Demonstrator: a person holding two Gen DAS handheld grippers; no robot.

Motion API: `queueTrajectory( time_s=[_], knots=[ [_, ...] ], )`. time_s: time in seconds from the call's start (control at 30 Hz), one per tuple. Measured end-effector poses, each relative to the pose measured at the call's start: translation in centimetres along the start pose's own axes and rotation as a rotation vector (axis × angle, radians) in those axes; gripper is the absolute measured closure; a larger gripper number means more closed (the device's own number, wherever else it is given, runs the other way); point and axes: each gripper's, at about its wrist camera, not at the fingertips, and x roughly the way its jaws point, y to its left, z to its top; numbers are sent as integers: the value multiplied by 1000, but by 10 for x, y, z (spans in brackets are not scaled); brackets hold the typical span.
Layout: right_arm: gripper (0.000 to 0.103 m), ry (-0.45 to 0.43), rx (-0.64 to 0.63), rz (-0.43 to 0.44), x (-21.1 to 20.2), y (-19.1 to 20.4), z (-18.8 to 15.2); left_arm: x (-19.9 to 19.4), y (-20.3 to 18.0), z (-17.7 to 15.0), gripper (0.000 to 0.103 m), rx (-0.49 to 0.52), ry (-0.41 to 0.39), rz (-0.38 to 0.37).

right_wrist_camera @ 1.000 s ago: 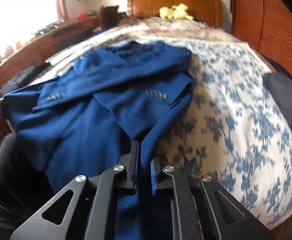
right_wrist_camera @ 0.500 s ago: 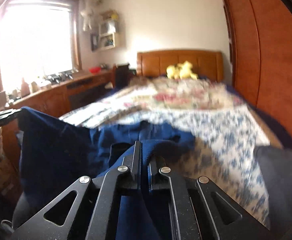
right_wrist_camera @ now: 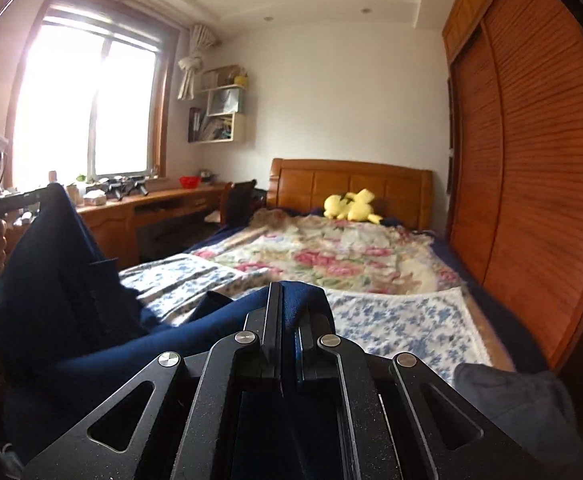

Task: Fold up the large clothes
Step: 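Grasp the blazer hem with both tools and lift it toward the collar, then lay the hem over the collar and open both tools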

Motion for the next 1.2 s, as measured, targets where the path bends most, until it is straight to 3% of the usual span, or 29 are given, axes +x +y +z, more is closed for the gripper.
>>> queueTrajectory(
  time_s=[0.13, 0.3, 0.47, 0.6, 0.7, 0.77, 0.8, 0.83, 0.97, 1.2],
  knots=[
    [101, 131, -5, -24, 34, -11, -23, 46, 5, -28, 102, -7, 108, -1],
    [101, 315, 17, -20, 112, -27, -78, 128, 11, -78, 102, -17, 250, 23],
    [101, 402, 36, -34, 178, -42, -118, 190, 31, -115, 102, -84, 343, 58],
    [98, 450, 49, -69, 216, -52, -142, 213, 31, -136, 100, -96, 395, 50],
    [94, 486, 69, -82, 228, -55, -158, 216, 22, -148, 99, -56, 399, 68],
    [76, 495, 78, -98, 230, -57, -164, 213, 22, -153, 96, -49, 394, 59],
    [60, 496, 84, -100, 228, -57, -169, 210, 21, -156, 93, -53, 392, 55],
    [51, 496, 86, -99, 226, -56, -171, 208, 22, -157, 88, -56, 390, 52],
    [48, 487, 49, -124, 212, -51, -175, 190, 15, -167, 72, -33, 381, 61],
    [40, 431, 57, -123, 181, -38, -170, 155, 0, -183, 63, -14, 356, 44]
  ],
)
